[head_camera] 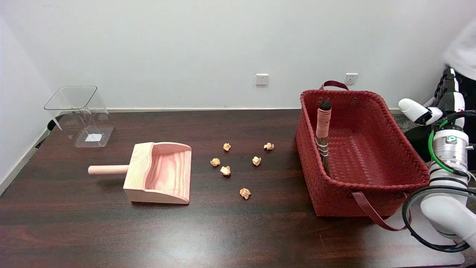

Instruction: Pick up the broom in the basket.

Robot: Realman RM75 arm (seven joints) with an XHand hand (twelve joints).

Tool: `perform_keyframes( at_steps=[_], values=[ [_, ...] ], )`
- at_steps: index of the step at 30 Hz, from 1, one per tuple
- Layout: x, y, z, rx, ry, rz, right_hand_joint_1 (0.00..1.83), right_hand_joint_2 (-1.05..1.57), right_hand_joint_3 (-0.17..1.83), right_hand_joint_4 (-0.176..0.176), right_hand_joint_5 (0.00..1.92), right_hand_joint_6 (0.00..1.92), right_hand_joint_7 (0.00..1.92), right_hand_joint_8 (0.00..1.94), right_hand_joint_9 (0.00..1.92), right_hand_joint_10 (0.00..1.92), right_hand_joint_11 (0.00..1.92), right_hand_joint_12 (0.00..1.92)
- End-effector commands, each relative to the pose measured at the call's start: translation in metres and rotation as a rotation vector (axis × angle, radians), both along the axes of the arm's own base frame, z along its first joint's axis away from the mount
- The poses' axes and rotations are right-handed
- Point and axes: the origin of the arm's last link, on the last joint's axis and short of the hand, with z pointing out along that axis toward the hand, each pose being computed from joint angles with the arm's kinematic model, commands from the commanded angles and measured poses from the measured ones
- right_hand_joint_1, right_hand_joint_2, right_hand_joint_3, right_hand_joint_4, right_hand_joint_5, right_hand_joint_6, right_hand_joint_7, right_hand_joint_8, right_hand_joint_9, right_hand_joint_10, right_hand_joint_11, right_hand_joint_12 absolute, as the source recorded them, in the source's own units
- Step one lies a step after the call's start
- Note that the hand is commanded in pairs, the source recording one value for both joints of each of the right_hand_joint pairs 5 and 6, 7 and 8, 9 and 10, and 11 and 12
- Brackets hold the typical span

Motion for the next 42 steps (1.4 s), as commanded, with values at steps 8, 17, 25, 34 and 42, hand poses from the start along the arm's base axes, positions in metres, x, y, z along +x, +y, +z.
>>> perform_keyframes(
  at_steps=[8, 17, 25, 34, 42],
  values=[
    [-0.006, 0.015, 0.023, -0.079, 0.105, -0.062, 0.95, -0.81, 1.28, 0.0, 0.0, 0.0, 0.0, 0.0, 0.0, 0.0, 0.0, 0.0],
    [-0.006, 0.017, 0.018, -0.087, 0.114, -0.044, 0.95, -0.82, 1.31, 0.0, 0.0, 0.0, 0.0, 0.0, 0.0, 0.0, 0.0, 0.0],
    [-0.009, 0.01, 0.013, -0.05, 0.047, -0.05, 0.94, -0.79, 1.27, 0.0, 0.0, 0.0, 0.0, 0.0, 0.0, 0.0, 0.0, 0.0],
    [-0.015, 0.006, 0.014, -0.021, -0.002, -0.084, 0.95, -0.77, 1.25, 0.0, 0.0, 0.0, 0.0, 0.0, 0.0, 0.0, 0.0, 0.0],
    [-0.018, 0.006, 0.016, -0.028, -0.004, -0.087, 0.95, -0.76, 1.24, 0.0, 0.0, 0.0, 0.0, 0.0, 0.0, 0.0, 0.0, 0.0]
  ],
)
